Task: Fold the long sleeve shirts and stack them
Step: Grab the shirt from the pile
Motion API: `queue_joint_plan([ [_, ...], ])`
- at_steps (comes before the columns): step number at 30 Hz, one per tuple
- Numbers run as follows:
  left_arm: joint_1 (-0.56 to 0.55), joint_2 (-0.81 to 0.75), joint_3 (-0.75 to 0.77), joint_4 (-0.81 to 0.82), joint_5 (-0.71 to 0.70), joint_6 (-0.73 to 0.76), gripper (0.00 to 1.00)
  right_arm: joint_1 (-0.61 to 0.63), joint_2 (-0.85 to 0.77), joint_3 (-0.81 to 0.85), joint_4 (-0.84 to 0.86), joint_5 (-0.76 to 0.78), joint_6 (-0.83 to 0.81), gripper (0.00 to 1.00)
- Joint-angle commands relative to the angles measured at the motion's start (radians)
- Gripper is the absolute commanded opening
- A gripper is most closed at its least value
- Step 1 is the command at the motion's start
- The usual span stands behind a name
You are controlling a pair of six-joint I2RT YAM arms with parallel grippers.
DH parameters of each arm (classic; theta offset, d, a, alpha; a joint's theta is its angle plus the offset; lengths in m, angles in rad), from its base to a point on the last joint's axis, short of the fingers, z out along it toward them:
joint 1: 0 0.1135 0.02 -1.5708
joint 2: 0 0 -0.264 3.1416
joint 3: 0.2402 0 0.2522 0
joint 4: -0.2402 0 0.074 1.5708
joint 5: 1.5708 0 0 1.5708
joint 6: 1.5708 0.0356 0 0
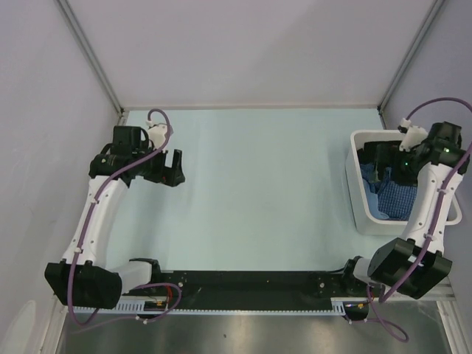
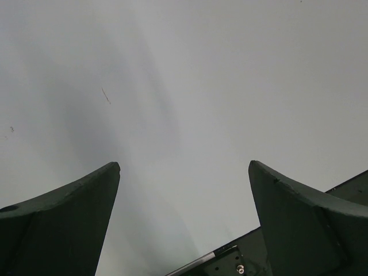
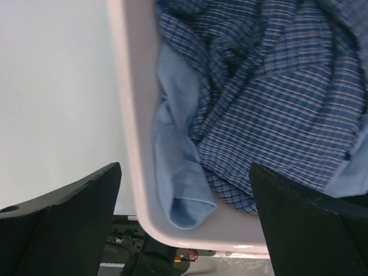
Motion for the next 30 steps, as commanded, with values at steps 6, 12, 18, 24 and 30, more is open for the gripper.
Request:
queue_joint_plan([
  [6, -0.011, -0.018, 0.063, -0.001, 0.028, 0.028, 0.99, -0.19, 0.051, 0.045, -0.024, 0.065, -0.161, 1.0],
  [12, -0.013, -0.022, 0.07, -0.001, 0.028, 0.036, 0.99, -0.201, 0.087, -0.049, 0.082, 0.14, -0.155, 1.0],
  [18, -0.011, -0.023, 0.07, 0.002, 0.016, 0.036, 0.99, -0.155, 0.145, -0.168, 0.191, 0.212, -0.123, 1.0],
  [24, -0.013, -0.028, 0.087, 0.001, 0.011, 0.042, 0.99, -0.142, 0.162, -0.196, 0.185, 0.229, -0.126, 0.61],
  [30, -0.013, -0.023, 0.135, 0.001, 0.008, 0.037, 0.99, -0.147, 0.059, 0.033, 0.084, 0.113, -0.133, 0.0],
])
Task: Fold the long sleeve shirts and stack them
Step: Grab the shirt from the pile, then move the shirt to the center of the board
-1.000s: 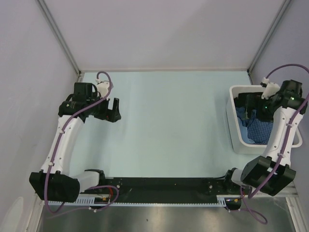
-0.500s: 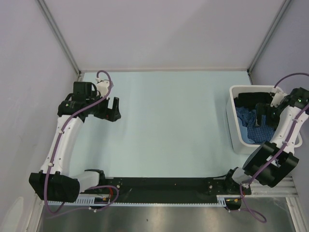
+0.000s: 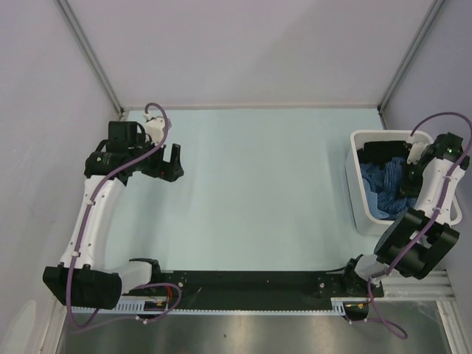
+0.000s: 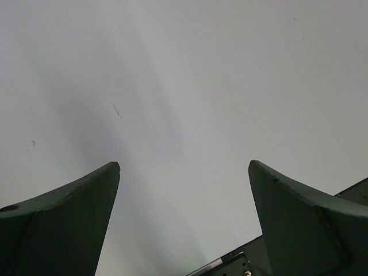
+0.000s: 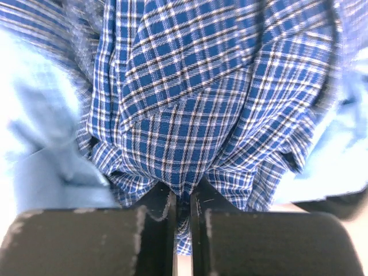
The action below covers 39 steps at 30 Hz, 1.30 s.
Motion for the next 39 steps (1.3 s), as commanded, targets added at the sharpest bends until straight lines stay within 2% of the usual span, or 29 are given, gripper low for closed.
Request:
queue_joint_plan([
  [1, -0.008, -0.02, 0.076, 0.005, 0.009, 0.008, 1.0, 0.0, -0.122, 0.221, -0.07, -0.131, 0.006, 0.0],
  [5, -0.007, -0.017, 0.107, 0.016, 0.01, -0.021, 0.99, 0.019, -0.16, 0.464, -0.071, -0.228, 0.052, 0.0],
  [11, -0.007, -0.004, 0.145, 0.051, -0.013, -0.062, 0.99, 0.141, -0.149, 0.664, 0.041, -0.335, 0.211, 0.0],
  [14, -0.005, 0.002, 0.161, 0.074, -0.071, -0.101, 1.0, 0.259, -0.142, 0.736, 0.171, -0.384, 0.32, 0.0],
  [18, 0.034, 0.014, 0.187, 0.097, -0.062, -0.164, 1.0, 0.51, -0.084, 0.876, 0.326, -0.366, 0.444, 0.0],
  [21, 0.122, 0.019, 0.201, 0.12, 0.047, -0.226, 0.99, 0.634, 0.018, 1.041, 0.412, -0.36, 0.527, 0.0],
  [26, 0.237, 0.014, 0.193, 0.173, 0.205, -0.292, 0.99, 0.933, 0.179, 1.236, 0.573, -0.305, 0.629, 0.0],
  [28, 0.263, -0.003, 0.184, 0.208, 0.217, -0.314, 0.99, 1.023, 0.19, 1.206, 0.641, -0.26, 0.705, 0.0],
  [29, 0.298, -0.015, 0.173, 0.22, 0.24, -0.32, 0.99, 1.031, 0.176, 1.121, 0.694, -0.245, 0.751, 0.0],
  [31, 0.337, -0.036, 0.172, 0.228, 0.275, -0.317, 0.99, 1.015, 0.151, 1.012, 0.693, -0.235, 0.871, 0.0],
  [32, 0.372, -0.035, 0.175, 0.217, 0.295, -0.303, 0.99, 0.964, 0.127, 0.917, 0.671, -0.246, 0.892, 0.07],
  [33, 0.383, -0.027, 0.182, 0.199, 0.314, -0.255, 1.0, 0.932, 0.042, 0.653, 0.685, -0.287, 0.926, 0.27],
  [34, 0.386, -0.02, 0.199, 0.146, 0.312, -0.218, 1.0, 0.9, 0.003, 0.486, 0.719, -0.341, 0.907, 0.76],
  [35, 0.386, -0.012, 0.204, 0.118, 0.312, -0.184, 0.99, 0.842, -0.029, 0.363, 0.695, -0.367, 0.871, 0.95],
  [36, 0.386, -0.006, 0.207, 0.095, 0.35, -0.08, 1.0, 0.82, -0.071, 0.166, 0.658, -0.405, 0.809, 1.0],
  [37, 0.386, -0.003, 0.205, 0.04, 0.373, -0.017, 0.99, 0.801, -0.083, 0.096, 0.581, -0.438, 0.672, 1.0],
  [39, 0.368, -0.007, 0.173, 0.003, 0.38, 0.141, 1.0, 0.784, -0.115, -0.018, 0.522, -0.458, 0.551, 1.0],
])
